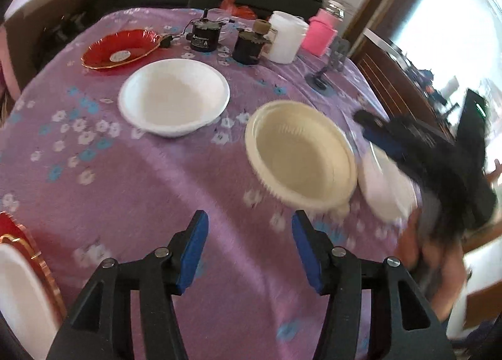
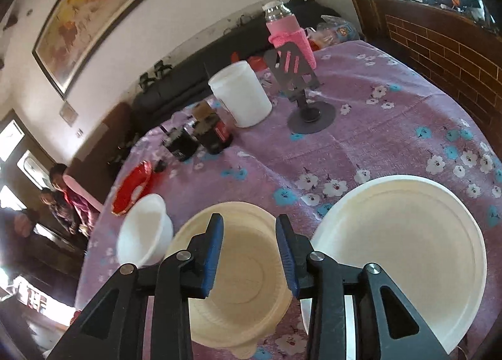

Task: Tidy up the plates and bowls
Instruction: 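Move the right gripper to the cream plastic plate and grasp its rim, then lift the cream plate and carry it toward the stacked plates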

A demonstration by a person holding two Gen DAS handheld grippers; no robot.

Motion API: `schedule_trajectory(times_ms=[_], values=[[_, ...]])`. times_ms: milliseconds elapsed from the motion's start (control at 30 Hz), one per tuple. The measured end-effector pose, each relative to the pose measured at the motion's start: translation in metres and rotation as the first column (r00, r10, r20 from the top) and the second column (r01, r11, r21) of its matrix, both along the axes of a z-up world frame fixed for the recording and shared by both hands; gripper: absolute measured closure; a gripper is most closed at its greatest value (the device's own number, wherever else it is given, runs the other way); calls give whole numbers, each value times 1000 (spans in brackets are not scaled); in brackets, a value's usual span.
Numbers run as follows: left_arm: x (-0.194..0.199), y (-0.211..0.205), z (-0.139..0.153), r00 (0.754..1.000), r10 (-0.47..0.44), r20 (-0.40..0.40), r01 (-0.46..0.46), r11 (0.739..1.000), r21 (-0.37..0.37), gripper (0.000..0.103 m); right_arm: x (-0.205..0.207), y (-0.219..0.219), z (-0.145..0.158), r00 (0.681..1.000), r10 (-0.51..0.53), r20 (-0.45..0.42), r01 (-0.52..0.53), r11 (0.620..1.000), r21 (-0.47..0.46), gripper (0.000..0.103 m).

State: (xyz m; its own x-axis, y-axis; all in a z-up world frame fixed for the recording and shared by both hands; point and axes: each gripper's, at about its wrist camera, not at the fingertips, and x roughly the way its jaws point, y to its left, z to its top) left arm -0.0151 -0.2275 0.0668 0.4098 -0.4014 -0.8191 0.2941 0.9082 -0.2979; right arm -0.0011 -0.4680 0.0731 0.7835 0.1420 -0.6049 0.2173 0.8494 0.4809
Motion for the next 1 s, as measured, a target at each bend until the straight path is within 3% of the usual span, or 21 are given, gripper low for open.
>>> schedule_trajectory(times_ms=[267, 300, 400, 700, 1000], values=[[46, -34, -16, 998, 58, -21, -58, 998, 35, 50, -13, -15, 3, 999, -36, 33, 33, 996, 80, 66], [51, -38, -19, 998, 63, -15, -62, 997, 45, 55, -13, -15, 4, 999, -37, 36, 34, 996, 80, 66], [62, -47, -31, 998, 59, -31, -56, 996, 76, 90, -16, -15, 7, 998, -34, 49, 30, 996, 85, 65], [41, -13, -28, 998, 33, -51, -31, 999, 28, 93, -17, -8, 7, 999, -3, 45, 0, 998, 70, 65], [12, 44, -28, 995, 97, -22, -96, 994, 50, 93, -3, 37, -7, 978, 209, -19, -207, 977, 59, 64]])
